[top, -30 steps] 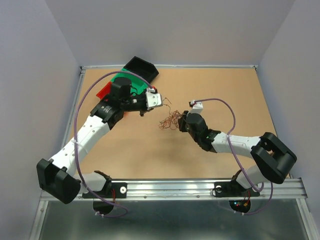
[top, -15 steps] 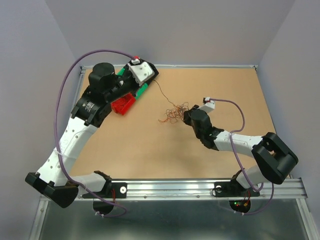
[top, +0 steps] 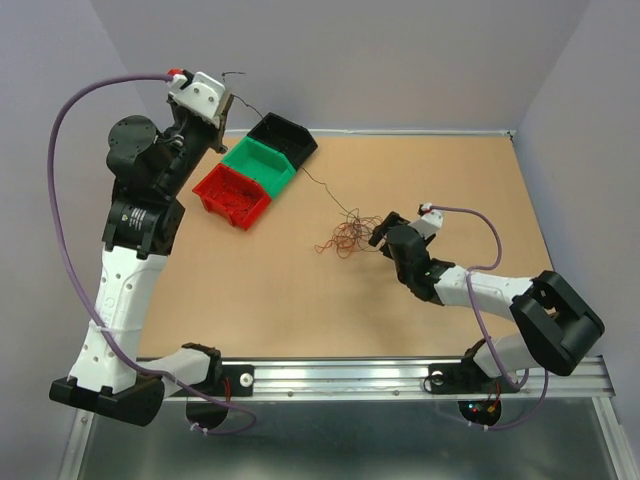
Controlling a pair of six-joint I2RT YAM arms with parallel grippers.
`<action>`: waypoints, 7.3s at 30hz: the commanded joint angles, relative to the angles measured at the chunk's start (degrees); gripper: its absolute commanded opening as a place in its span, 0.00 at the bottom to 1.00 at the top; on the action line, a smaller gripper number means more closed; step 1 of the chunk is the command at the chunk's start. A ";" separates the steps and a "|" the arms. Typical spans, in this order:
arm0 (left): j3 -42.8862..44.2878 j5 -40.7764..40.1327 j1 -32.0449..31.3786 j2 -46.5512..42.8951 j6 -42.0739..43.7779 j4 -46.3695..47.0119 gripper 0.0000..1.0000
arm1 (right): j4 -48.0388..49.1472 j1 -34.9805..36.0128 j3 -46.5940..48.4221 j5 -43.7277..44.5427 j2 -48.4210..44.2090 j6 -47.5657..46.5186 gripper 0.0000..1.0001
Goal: Untangle the cables
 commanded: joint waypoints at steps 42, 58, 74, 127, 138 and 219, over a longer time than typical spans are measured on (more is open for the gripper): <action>0.28 17.81 28.69 1.85 -22.34 10.67 0.00 | -11.69 -3.71 -10.18 31.40 -32.96 10.28 0.83; 0.26 37.64 11.21 -5.01 -18.10 9.36 0.00 | 32.94 -2.22 -12.56 -52.34 -18.30 -29.62 0.92; 14.32 37.21 9.97 -1.41 -25.06 8.75 0.00 | 31.03 10.61 6.59 -54.75 4.55 -39.29 0.97; -4.20 -4.10 10.06 2.82 -7.74 22.88 0.00 | 9.14 -1.60 3.18 -17.20 -0.35 -12.13 1.00; -8.96 -0.16 15.24 6.24 -4.75 28.26 0.00 | 10.02 -1.51 2.21 -18.61 -2.99 -12.31 1.00; -21.87 -32.47 10.42 30.68 36.81 14.54 0.00 | 12.66 -1.60 2.21 -24.50 -1.59 -13.54 1.00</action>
